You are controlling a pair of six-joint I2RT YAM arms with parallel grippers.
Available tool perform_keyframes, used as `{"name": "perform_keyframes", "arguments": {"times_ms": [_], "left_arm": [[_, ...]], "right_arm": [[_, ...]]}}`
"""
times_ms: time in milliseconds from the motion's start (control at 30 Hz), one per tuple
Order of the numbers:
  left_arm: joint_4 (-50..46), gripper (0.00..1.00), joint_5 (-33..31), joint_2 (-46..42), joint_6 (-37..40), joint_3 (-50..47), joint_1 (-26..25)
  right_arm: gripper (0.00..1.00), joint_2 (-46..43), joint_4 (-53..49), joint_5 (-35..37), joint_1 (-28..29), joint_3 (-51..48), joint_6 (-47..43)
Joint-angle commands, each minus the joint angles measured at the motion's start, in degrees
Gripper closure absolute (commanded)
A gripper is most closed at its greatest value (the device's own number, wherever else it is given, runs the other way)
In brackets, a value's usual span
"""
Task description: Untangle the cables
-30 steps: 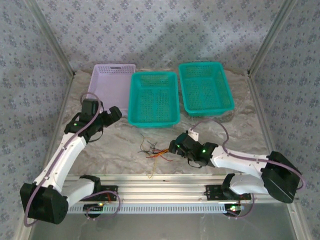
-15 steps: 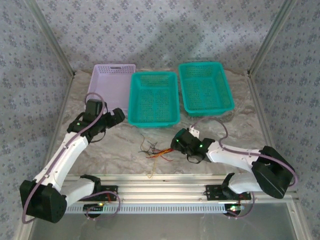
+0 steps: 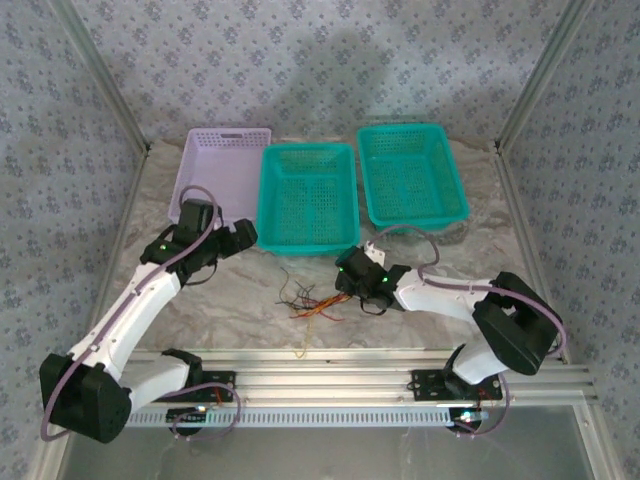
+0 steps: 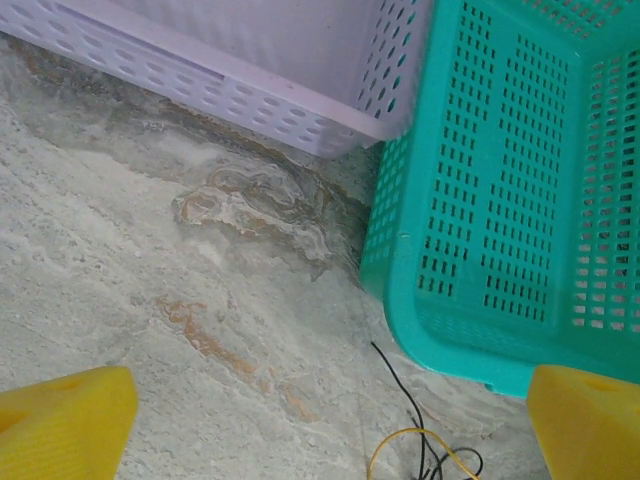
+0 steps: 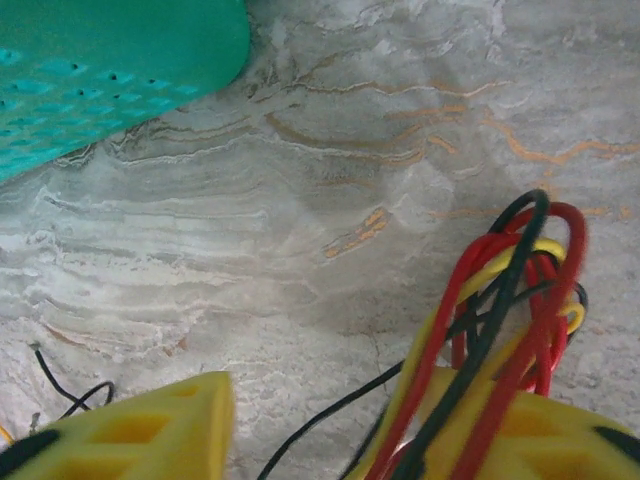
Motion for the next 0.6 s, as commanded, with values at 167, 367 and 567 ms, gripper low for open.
{"name": "perform_keyframes", "arguments": {"times_ms": [167, 367, 567], "left_arm": [[2.49, 0.0, 2.16, 1.04, 0.24, -0.69, -2.27], [2.64, 0.0, 3.29, 1.64, 0.77, 0.09, -2.81], [3.9, 0.0, 6.21, 1.55, 1.51, 1.67, -3.61]], "right_arm": [[0.83, 0.18, -1.26, 1.5, -0.08, 1.49, 0.89], [1.0, -2.01, -2.46, 3.28, -0.03, 1.45, 1.35], [1.0, -8.15, -4.39, 5.83, 0.02, 1.61, 1.71]]}}
